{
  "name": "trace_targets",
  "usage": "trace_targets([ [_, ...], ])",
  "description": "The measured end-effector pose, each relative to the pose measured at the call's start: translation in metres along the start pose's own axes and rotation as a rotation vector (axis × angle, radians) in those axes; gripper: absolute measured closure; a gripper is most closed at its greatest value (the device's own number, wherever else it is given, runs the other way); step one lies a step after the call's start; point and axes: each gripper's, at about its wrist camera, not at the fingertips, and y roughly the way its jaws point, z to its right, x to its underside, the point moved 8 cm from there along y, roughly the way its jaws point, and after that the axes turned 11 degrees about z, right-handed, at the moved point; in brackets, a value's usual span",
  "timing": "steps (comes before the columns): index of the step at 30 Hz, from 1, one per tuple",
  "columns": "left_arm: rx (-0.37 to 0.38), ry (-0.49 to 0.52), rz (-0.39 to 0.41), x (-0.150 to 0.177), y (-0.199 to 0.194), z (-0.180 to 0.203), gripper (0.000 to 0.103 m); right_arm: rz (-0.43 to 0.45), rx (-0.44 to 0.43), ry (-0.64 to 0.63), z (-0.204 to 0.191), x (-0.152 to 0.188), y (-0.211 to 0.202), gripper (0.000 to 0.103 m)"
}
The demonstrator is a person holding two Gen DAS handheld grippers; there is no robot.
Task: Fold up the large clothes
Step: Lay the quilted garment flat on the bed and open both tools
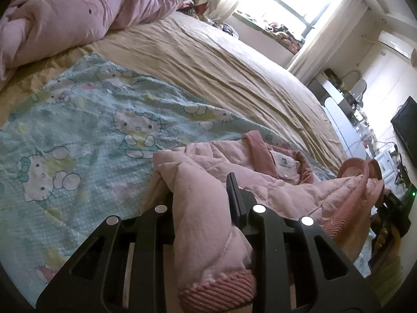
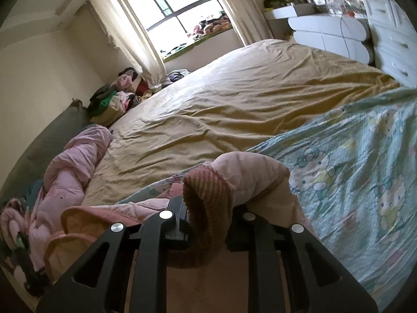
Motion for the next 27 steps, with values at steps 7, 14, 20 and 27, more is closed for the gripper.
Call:
trace_targets([
  [7, 0.003, -0.006, -0.03, 0.005, 0.015, -0.005, 0.083, -0.005, -0.051, 0.088, -0.001, -0.001, 0.005, 0.057],
  [14, 0.011, -0.008, -0.038, 0.006, 0.022, -0.006, 0.083, 0.062, -0.072, -0.054, -0.037, 0.011, -0.024, 0.027],
  [20, 0.029, -0.01, -0.029, 0.003, 0.025, -0.001, 0.077, -0.086, -0.158, -0.312, -0.096, 0.091, -0.032, 0.027],
  [27, 0.116, -0.012, 0.03, -0.015, 0.003, 0.024, 0.035, -0.229, -0.097, -0.43, -0.115, 0.156, -0.007, 0.027],
])
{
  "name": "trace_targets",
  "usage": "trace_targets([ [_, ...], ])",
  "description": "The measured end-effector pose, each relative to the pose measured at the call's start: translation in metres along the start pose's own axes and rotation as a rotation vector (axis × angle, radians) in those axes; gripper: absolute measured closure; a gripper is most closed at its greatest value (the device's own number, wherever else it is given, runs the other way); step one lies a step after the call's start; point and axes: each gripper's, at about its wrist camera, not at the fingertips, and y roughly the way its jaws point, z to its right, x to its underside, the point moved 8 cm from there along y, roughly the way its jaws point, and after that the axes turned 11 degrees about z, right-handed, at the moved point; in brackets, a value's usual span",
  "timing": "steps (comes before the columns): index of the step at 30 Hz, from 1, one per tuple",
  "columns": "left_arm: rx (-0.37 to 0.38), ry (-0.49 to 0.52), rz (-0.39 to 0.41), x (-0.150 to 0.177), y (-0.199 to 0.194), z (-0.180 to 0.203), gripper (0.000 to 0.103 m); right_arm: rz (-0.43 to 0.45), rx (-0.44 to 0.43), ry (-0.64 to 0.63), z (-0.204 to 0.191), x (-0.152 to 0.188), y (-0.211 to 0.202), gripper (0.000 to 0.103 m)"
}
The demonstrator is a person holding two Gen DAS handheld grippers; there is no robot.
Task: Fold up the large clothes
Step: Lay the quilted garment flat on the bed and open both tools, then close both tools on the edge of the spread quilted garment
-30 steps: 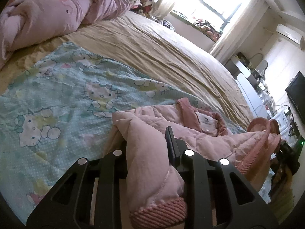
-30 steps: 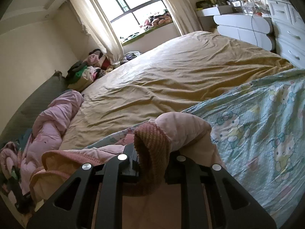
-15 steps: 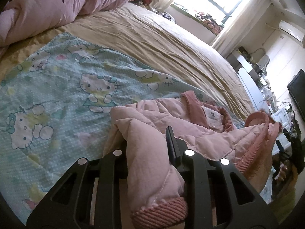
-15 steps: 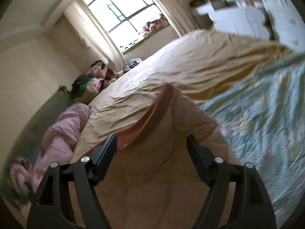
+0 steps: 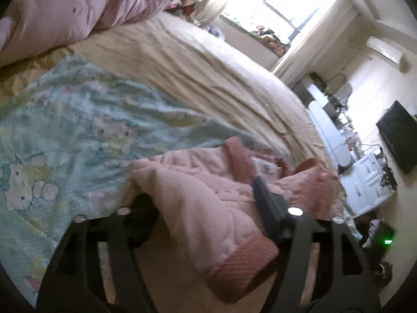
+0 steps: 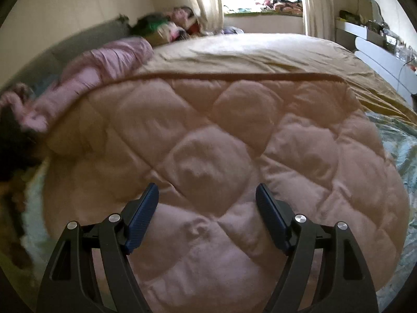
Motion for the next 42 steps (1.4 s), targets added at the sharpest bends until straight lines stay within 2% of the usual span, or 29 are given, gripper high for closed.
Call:
trace_targets([
  [3, 0.033, 0.032, 0.035, -0.01, -0.015, 0.02, 0.02, 0.0, 0.005, 0.03, 0.004, 0.002, 0.007, 0.027],
  [6, 0.043, 0.056, 0.088, -0.022, -0.032, 0.034, 0.009, 0.002, -0.008, 0.034, 0.006, 0.001, 0.007, 0.027],
  [10, 0.026, 0.108, 0.247, -0.048, -0.072, 0.043, 0.009, 0.035, -0.065, 0.073, 0.015, -0.004, -0.012, 0.027],
  [12, 0.007, 0.111, 0.266, -0.053, -0.082, 0.039, 0.009, 0.072, -0.065, 0.094, 0.026, -0.011, -0.027, 0.027],
  [16, -0.101, 0.123, 0.216, -0.039, -0.078, 0.011, 0.009, 0.15, 0.017, 0.099, 0.064, -0.028, -0.06, 0.02],
  [18, -0.145, 0.114, 0.158, -0.022, -0.068, -0.008, 0.009, 0.169, 0.075, 0.113, 0.093, -0.033, -0.076, 0.017],
  [22, -0.215, 0.089, 0.027, 0.024, -0.046, -0.047, 0.009, 0.159, 0.163, 0.135, 0.142, -0.033, -0.086, 0.015],
  [25, -0.229, 0.055, -0.059, 0.051, -0.031, -0.06, 0.009, 0.109, 0.212, 0.161, 0.171, -0.026, -0.077, 0.015],
  [27, -0.211, 0.044, -0.103, 0.063, -0.023, -0.062, 0.009, 0.072, 0.224, 0.191, 0.186, -0.018, -0.066, 0.015],
  [29, -0.24, 0.098, -0.126, 0.074, -0.018, -0.063, 0.009, 0.044, 0.209, 0.22, 0.192, -0.015, -0.053, 0.015],
  [32, -0.245, 0.12, -0.115, 0.08, -0.015, -0.063, 0.01, 0.038, 0.185, 0.229, 0.191, -0.016, -0.039, 0.015],
  [34, -0.218, 0.109, -0.095, 0.079, -0.015, -0.059, 0.028, 0.037, 0.186, 0.216, 0.193, -0.017, -0.03, 0.017],
  [35, -0.208, 0.11, -0.083, 0.078, -0.016, -0.055, 0.046, 0.031, 0.203, 0.203, 0.195, -0.017, -0.024, 0.025],
  [36, -0.208, 0.115, -0.073, 0.077, -0.016, -0.052, 0.053, 0.025, 0.215, 0.197, 0.196, -0.016, -0.02, 0.032],
  [37, -0.22, 0.135, -0.057, 0.075, -0.018, -0.049, 0.057, 0.028, 0.232, 0.199, 0.198, -0.015, -0.019, 0.06],
  [38, -0.22, 0.149, -0.048, 0.074, -0.018, -0.046, 0.068, 0.043, 0.244, 0.206, 0.2, -0.014, -0.02, 0.086],
  [39, -0.223, 0.166, -0.034, 0.071, -0.019, -0.044, 0.078, 0.061, 0.256, 0.208, 0.201, -0.014, -0.023, 0.087],
  [42, -0.21, 0.183, 0.007, 0.058, -0.022, -0.031, 0.085, 0.167, 0.264, 0.204, 0.2, -0.021, -0.041, 0.092],
])
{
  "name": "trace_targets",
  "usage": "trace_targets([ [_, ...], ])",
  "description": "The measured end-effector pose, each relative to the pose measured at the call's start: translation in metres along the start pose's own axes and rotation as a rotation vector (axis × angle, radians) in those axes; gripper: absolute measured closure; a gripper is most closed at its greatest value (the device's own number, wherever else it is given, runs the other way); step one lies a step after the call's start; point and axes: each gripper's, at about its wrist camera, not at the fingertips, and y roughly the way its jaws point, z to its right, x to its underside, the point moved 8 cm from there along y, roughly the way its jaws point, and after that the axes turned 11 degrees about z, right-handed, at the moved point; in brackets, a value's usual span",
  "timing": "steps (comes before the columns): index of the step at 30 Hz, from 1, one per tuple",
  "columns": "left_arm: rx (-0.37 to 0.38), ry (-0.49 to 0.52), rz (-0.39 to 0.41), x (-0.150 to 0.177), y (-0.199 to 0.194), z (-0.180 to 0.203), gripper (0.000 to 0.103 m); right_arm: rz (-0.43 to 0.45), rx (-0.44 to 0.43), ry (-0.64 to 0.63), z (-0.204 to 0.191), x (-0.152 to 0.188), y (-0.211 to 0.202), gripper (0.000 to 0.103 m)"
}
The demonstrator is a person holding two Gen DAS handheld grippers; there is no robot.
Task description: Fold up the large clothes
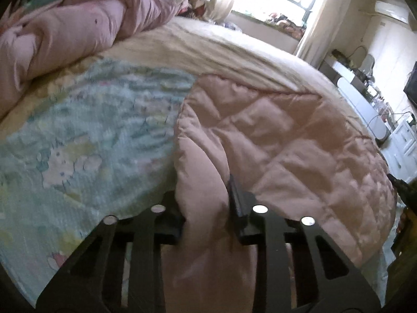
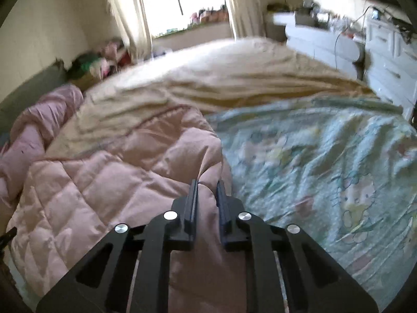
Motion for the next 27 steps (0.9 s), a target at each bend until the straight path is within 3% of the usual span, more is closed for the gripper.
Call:
trace_targets([
  [3, 0.007, 0.05, 0.052, -0.024, 0.002, 0.013, 0.087, 0.07, 0.0, 0.037, 0.006, -0.019, -0.011, 0.092],
  [7, 0.021, 0.059, 0.06, -0.04, 0.016, 0.02, 0.087, 0.084, 0.023, 0.068, 0.016, -0.036, -0.001, 0.092],
  [13, 0.002, 0.082, 0.014, -0.033, 0.04, 0.016, 0.087, 0.012, 0.112, 0.066, 0.024, -0.016, 0.037, 0.092],
  [27, -0.011, 0.082, -0.026, -0.019, 0.059, 0.01, 0.084, -0.069, 0.132, 0.058, 0.03, 0.023, 0.06, 0.089],
])
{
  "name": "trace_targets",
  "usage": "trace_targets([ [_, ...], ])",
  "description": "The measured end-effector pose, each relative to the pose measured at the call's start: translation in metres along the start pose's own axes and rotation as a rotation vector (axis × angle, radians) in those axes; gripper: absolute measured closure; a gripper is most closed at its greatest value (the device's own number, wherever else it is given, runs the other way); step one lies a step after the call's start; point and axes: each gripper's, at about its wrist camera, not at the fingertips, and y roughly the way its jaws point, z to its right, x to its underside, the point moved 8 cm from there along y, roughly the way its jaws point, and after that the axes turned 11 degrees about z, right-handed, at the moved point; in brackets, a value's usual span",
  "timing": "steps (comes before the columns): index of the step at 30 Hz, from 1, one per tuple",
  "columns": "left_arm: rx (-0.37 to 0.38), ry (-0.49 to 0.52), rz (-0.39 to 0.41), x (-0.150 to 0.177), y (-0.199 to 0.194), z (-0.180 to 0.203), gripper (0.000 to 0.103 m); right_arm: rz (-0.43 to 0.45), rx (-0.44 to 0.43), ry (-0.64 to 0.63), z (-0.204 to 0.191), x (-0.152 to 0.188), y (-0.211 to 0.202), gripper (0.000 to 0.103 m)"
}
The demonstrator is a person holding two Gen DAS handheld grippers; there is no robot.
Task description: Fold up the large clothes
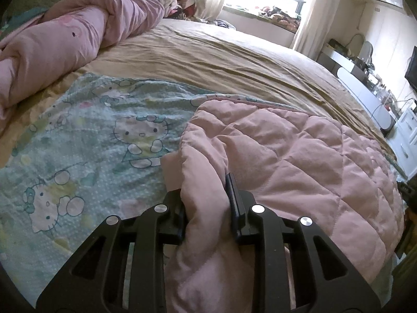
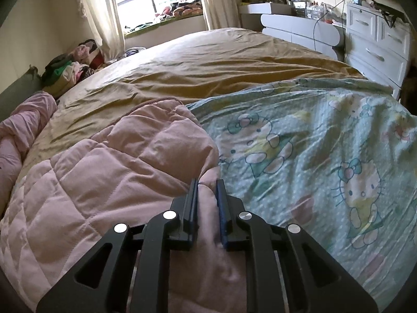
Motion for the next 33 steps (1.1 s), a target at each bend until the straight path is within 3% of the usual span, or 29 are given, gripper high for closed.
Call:
trace_targets([
  [6, -0.007, 0.0, -0.014, 0.004, 0.002, -0.003, 0.081, -0.024, 0.003, 0.008, 0.002, 0.005, -0.003, 0.082],
  [9, -0.019, 0.01, -0.02, 0.005, 0.001, -0.004, 0.077, -0.033, 0.017, 0.004, 0.005, 0.006, -0.007, 0.072],
  [12, -0.026, 0.005, -0.02, 0.007, -0.003, -0.004, 0.075, -0.033, 0.024, 0.027, 0.009, 0.006, -0.014, 0.052],
  [13, -0.035, 0.006, -0.019, 0.007, -0.004, -0.005, 0.074, -0.026, 0.024, 0.038, 0.01, 0.005, -0.018, 0.04],
  [14, -0.049, 0.011, -0.022, 0.007, -0.005, -0.006, 0.068, -0.01, 0.018, 0.055, 0.012, 0.003, -0.025, 0.03],
  [17, -0.082, 0.01, -0.018, 0.007, -0.009, -0.013, 0.051, 0.039, -0.017, 0.067, 0.011, 0.0, -0.044, 0.02],
  [23, -0.096, -0.051, -0.013, 0.003, -0.029, -0.024, 0.023, 0.093, -0.099, 0.021, -0.002, -0.004, -0.083, 0.011],
  [25, -0.094, -0.061, 0.0, 0.0, -0.039, -0.025, 0.021, 0.103, -0.12, 0.01, -0.007, -0.006, -0.093, 0.009],
  [27, -0.099, -0.068, 0.013, -0.003, -0.048, -0.026, 0.009, 0.114, -0.144, 0.003, -0.011, -0.007, -0.104, 0.008],
  [33, -0.055, -0.08, 0.047, -0.007, -0.079, -0.016, 0.009, 0.128, -0.201, -0.013, -0.024, -0.007, -0.129, 0.007],
])
